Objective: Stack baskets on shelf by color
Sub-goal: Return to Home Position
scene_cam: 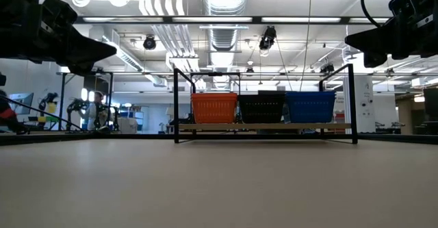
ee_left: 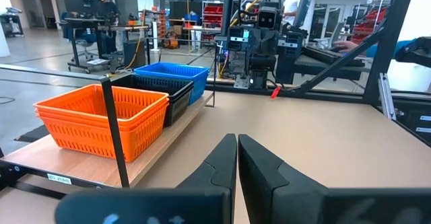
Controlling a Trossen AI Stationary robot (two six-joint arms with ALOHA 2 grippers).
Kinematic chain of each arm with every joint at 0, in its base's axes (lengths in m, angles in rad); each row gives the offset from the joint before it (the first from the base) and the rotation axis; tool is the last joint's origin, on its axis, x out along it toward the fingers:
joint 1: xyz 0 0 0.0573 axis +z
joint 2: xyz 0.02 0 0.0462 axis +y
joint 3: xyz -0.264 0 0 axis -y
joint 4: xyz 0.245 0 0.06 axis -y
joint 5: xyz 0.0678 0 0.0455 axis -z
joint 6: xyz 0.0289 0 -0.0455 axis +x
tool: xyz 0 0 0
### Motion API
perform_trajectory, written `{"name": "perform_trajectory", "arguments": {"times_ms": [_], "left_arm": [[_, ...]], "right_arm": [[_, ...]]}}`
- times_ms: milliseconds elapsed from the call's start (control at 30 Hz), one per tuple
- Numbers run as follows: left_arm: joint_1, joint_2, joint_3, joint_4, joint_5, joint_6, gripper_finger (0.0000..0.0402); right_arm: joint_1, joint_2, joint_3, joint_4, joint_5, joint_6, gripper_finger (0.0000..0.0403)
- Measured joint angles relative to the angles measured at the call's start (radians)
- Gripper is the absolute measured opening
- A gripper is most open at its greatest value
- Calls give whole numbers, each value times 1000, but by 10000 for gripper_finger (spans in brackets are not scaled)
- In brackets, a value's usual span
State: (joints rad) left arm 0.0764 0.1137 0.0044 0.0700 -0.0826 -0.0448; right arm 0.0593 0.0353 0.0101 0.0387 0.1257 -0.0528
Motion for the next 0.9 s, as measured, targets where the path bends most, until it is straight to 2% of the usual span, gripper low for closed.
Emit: {"name": "perform_trajectory", "arguments": {"times_ms": [900], "left_arm": [[0, 10, 0, 0, 0, 0, 0]], "right_arm": [[0, 0, 0, 0, 0, 0, 9]]}}
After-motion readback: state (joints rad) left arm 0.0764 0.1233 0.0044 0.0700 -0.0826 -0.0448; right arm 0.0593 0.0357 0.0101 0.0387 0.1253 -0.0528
